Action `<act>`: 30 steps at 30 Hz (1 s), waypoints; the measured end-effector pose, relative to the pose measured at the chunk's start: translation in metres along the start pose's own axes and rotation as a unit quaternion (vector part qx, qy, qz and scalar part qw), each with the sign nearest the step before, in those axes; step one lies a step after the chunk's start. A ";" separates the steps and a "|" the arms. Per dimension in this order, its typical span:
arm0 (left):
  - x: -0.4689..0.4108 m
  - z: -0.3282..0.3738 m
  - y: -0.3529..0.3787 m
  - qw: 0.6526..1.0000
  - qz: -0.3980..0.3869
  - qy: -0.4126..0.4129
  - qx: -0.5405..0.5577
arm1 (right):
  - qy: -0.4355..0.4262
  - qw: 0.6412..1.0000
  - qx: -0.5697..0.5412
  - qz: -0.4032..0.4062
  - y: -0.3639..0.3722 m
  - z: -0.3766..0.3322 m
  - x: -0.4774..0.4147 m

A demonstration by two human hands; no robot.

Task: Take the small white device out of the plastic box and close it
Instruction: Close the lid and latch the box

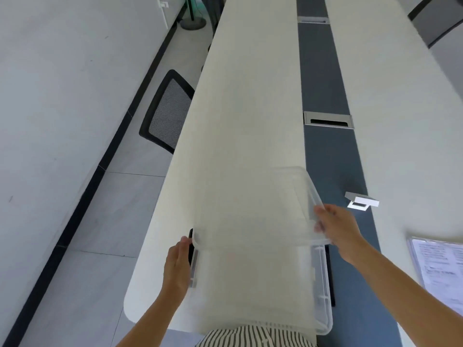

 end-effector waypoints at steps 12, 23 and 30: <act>0.026 0.020 -0.013 0.981 -0.016 0.140 -0.135 | -0.022 0.983 0.171 0.056 -0.039 0.095 0.102; 0.012 0.004 -0.017 0.978 -0.066 0.136 -0.147 | 0.031 0.970 0.237 0.050 -0.045 0.110 0.100; -0.001 -0.005 -0.013 0.986 -0.137 0.038 -0.084 | 0.114 0.990 0.079 0.002 -0.043 0.117 0.081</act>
Point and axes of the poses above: each hand's wrist, its own x-axis away from the middle knuckle, its own y-axis out of the palm, z = x × y, the point moved 7 cm from there along -x, towards the middle knuckle, and after that the axes turned 14 degrees about -x, right-handed, at the moved point
